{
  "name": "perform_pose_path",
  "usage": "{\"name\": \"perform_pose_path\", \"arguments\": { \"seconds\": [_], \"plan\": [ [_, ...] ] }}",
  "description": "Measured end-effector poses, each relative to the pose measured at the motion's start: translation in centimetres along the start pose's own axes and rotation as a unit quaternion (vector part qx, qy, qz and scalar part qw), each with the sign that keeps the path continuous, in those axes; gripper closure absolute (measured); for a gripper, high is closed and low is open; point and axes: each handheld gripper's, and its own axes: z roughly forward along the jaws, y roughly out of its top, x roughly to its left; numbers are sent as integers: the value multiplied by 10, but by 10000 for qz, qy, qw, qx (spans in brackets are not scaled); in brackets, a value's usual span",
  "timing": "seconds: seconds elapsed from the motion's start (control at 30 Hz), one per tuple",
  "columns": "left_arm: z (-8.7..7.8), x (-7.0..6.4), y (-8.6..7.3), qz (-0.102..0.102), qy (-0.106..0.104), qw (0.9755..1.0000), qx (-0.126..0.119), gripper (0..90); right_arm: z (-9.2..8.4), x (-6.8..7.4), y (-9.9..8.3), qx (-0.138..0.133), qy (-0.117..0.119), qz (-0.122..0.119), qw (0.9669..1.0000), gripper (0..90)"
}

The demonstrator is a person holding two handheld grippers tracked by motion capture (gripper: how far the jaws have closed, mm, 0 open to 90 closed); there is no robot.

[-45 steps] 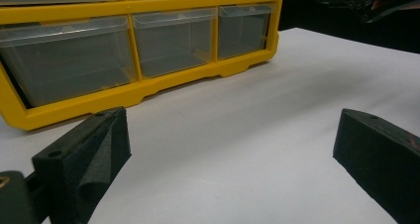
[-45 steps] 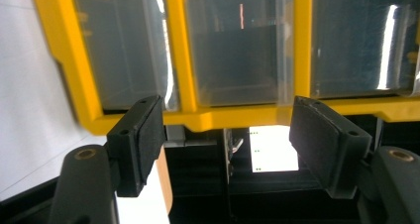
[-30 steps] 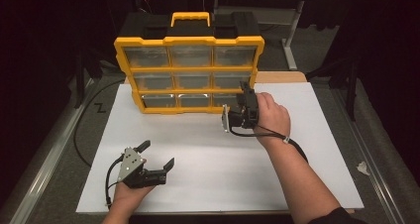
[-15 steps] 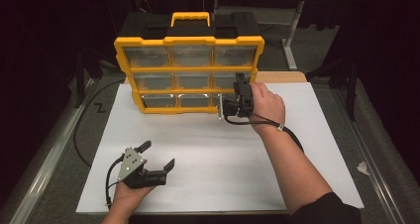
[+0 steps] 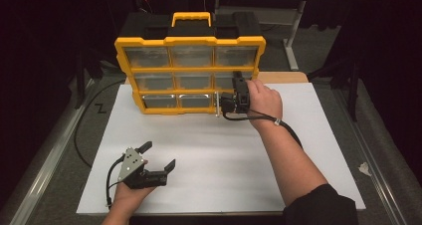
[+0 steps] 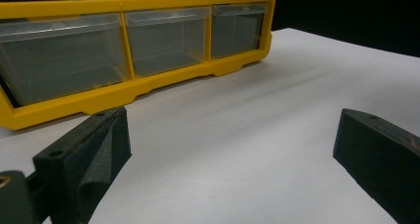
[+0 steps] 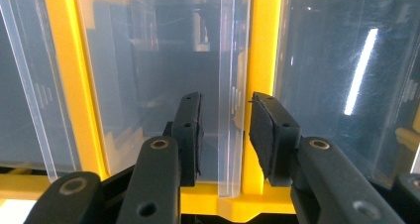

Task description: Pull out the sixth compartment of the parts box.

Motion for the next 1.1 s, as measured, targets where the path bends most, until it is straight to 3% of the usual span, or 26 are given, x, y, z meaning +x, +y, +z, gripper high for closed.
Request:
{"name": "perform_pose_path", "arguments": {
  "seconds": [0.63, 1.1],
  "plan": [
    [0, 1, 0, -114, -11, 9999, -57, 23, 3, 0, 1, 36, -49, -141, 9999, 744],
    [0, 2, 0, -136, -24, 9999, -80, 23, 4, 1, 2, 51, -120, -93, 9999, 797]
  ]
}}
